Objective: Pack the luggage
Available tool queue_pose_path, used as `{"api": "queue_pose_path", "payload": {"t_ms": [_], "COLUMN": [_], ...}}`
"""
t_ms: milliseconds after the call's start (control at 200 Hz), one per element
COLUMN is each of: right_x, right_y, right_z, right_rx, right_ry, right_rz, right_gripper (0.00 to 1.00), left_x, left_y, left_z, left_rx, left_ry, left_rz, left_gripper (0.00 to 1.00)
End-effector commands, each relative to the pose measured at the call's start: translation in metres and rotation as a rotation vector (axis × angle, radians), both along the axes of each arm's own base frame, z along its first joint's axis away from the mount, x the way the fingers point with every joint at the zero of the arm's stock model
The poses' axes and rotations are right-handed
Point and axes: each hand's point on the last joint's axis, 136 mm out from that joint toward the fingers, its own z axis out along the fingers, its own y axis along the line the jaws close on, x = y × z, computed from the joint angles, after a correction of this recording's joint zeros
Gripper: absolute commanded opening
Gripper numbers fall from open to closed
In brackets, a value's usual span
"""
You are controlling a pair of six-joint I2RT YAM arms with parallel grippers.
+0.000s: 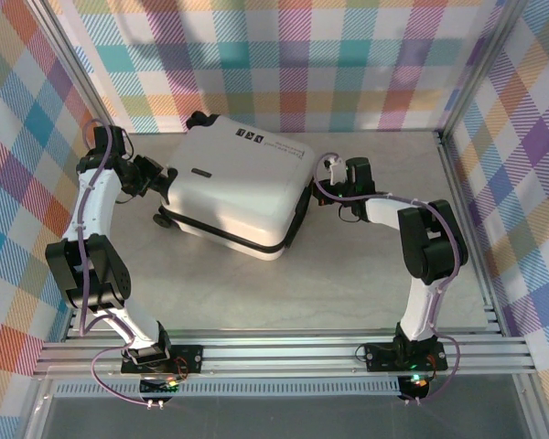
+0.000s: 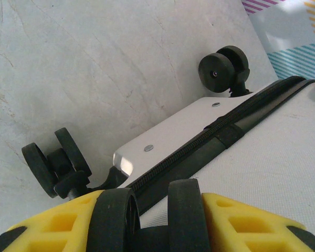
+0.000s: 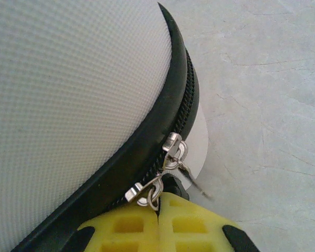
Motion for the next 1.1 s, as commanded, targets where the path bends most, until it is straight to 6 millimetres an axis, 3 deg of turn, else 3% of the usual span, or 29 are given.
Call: {"api": "queue_pose_path", "payload": {"t_ms": [0, 115, 245, 445, 685, 865, 1095], "right_x": [0.025, 0.018, 0.008, -0.017, -0.054, -0.080, -0.090], "right_y": [-0.037, -0.053, -0.075, -0.083, -0.066, -0.042, -0.035], "right_z": [0.022, 0.034, 0.048, 0.073, 0.092, 0.097, 0.096], "right_rx": [0.001, -0.004, -0.004, 0.006, 0.112, 0.229, 0.281], "right_ry": [-0.042, -0.030, 0.004, 0.006, 0.047, 0.118, 0.155], "right_rz": [-0.152, -0.216, -0.293, -0.323, -0.225, -0.103, -0.070], "right_gripper": [0.19, 0.38, 0.45, 0.57, 0.66, 0.83, 0.92], "left_x": [0.001, -0.001, -0.004, -0.008, -0.019, -0.028, -0.038], "left_y": [-0.014, -0.011, -0.008, -0.011, -0.036, -0.067, -0.102], "left_z": [-0.001, 0.001, 0.007, 0.008, 0.005, 0.008, 0.009], "left_rx": [0.052, 0.060, 0.073, 0.030, 0.021, 0.021, 0.033], "left_ry": [-0.036, -0.041, -0.051, -0.085, -0.103, -0.142, -0.165], "left_rz": [-0.166, -0.145, -0.125, -0.065, -0.044, -0.048, -0.075], "left_gripper": [0.00, 0.00, 0.00, 0.00, 0.00, 0.00, 0.00]}}
